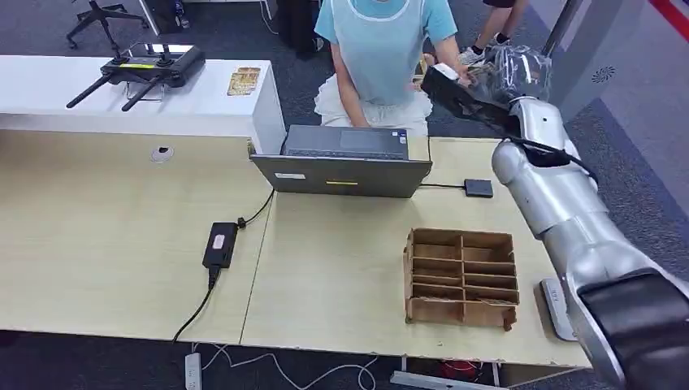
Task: Pass the card to the sensor for recognition and then transmit it.
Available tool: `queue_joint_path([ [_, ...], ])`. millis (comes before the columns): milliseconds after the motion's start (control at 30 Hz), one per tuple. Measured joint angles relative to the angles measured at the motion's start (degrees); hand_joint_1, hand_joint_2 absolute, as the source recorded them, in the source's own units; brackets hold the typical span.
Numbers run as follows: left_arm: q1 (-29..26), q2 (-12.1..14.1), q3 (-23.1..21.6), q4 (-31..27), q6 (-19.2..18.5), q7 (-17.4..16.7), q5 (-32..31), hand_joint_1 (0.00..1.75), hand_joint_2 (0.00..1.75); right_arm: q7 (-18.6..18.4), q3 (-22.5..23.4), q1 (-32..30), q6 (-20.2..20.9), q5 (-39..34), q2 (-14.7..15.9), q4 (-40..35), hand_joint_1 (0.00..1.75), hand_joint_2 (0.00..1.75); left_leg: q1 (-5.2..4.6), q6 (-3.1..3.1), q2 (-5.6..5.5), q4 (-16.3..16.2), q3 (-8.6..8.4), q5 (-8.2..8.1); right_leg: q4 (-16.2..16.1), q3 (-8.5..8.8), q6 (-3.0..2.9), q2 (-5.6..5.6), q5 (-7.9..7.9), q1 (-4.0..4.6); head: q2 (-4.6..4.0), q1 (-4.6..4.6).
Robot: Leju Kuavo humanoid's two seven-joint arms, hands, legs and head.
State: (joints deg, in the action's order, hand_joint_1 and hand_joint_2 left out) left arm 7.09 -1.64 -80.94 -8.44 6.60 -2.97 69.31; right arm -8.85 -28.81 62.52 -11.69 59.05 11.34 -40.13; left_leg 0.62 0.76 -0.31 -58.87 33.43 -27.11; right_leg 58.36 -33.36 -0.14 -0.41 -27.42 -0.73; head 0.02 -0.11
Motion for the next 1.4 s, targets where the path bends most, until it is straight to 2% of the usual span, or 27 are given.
queue_joint_path([
  [133, -0.16, 0.00, 0.02, 0.00, 0.20, 0.33, 0.57, 0.00, 0.00, 1.55, 3.22, -0.64, -2.34, -5.78, 0.87, -2.05, 1.75, 1.75, 0.00, 0.00, -0.02, -0.01, 0.00, 0.00, -0.01, 0.00, 0.00, -0.02, 0.00, 0.00, 0.00, 0.02],
  [367, -0.93, 0.09, 0.02, 0.00, 0.37, 0.81, 0.90, 0.00, 0.00, 2.93, 9.27, -2.32, -2.51, -12.07, 2.75, -4.81, 1.75, 1.75, -0.02, -0.01, 0.00, -0.01, 0.03, -0.01, -0.04, -0.02, 0.00, 0.02, 0.00, -0.01, -0.02, 0.02],
  [533, -1.15, 0.09, 0.02, 0.00, 0.66, 1.33, 1.99, 0.00, 0.00, 7.36, 16.60, -5.24, 1.11, -28.81, 4.28, -7.52, 1.75, 1.75, 0.00, -0.01, -0.25, -0.02, 0.05, 0.00, -0.05, -0.01, 0.00, -0.22, -0.01, 0.00, 0.00, 0.02],
  [733, -1.19, 0.09, 0.02, 0.00, 0.66, 1.33, 2.03, 0.00, 0.00, 7.52, 16.88, -5.43, 1.27, -29.30, 4.35, -7.61, 1.75, 1.75, 0.00, -0.01, -0.27, -0.02, 0.05, 0.00, -0.05, 0.00, 0.00, -0.24, -0.01, 0.00, 0.00, 0.02],
  [800, -1.61, 0.11, 0.02, 0.00, 0.68, 1.33, 2.47, 0.00, 0.00, 9.36, 20.86, -7.28, 4.25, -35.63, 5.97, -8.74, 1.75, 1.75, -0.01, -0.01, -0.30, -0.02, 0.07, -0.01, -0.05, 0.00, 0.01, -0.24, -0.01, -0.01, -0.02, 0.00],
  [833, -1.73, 0.22, 0.02, 0.00, 0.68, 1.33, 2.75, 0.00, 0.00, 10.71, 23.57, -8.98, 7.72, -40.35, 7.32, -9.68, 1.75, 1.75, -0.01, -0.02, -0.28, -0.02, 0.07, -0.01, -0.07, 0.00, 0.01, -0.23, -0.01, -0.01, -0.02, 0.00],
  [867, -1.82, 0.35, 0.02, 0.00, 0.68, 1.71, 3.41, 0.00, 0.00, 12.33, 27.30, -12.10, 14.00, -50.00, 9.09, -11.61, 1.75, 1.75, -0.01, -0.04, -0.31, -0.02, 0.09, -0.03, -0.09, 0.00, 0.03, -0.24, -0.02, -0.01, 0.00, 0.02],
  [900, -2.00, 0.42, 0.04, 0.00, 0.83, 2.16, 3.67, 0.00, 0.00, 13.62, 30.45, -17.08, 18.63, -59.53, 10.59, -14.95, 1.75, 1.75, -0.01, -0.04, -0.31, -0.02, 0.11, -0.04, -0.10, -0.02, 0.03, -0.24, -0.03, 0.00, -0.02, 0.00],
  [967, -2.05, 0.46, 0.09, 0.00, 1.18, 2.91, 4.15, 0.00, 0.00, 14.65, 32.68, -21.49, 22.91, -67.26, 12.18, -17.49, 1.75, 1.75, -0.01, -0.04, -0.34, -0.02, 0.12, -0.04, -0.10, -0.02, 0.03, -0.26, -0.03, 0.00, 0.00, 0.00],
  [1133, -2.70, 0.55, 0.39, 0.00, 1.49, 3.74, 4.87, 0.00, 0.00, 16.15, 37.03, -30.51, 27.54, -76.81, 15.70, -20.44, 1.75, 1.75, -0.01, -0.07, -0.35, -0.02, 0.14, -0.10, -0.11, -0.01, 0.08, -0.28, -0.07, 0.00, 0.00, 0.02],
  [1400, -3.36, 0.57, 1.14, 0.00, 1.92, 4.46, 5.97, 0.00, 0.00, 17.05, 43.96, -44.43, 30.76, -83.40, 19.80, -23.10, 1.75, 1.75, -0.02, -0.11, -0.34, -0.01, 0.18, -0.17, -0.12, -0.02, 0.09, -0.28, -0.08, -0.02, -0.02, 0.02],
])
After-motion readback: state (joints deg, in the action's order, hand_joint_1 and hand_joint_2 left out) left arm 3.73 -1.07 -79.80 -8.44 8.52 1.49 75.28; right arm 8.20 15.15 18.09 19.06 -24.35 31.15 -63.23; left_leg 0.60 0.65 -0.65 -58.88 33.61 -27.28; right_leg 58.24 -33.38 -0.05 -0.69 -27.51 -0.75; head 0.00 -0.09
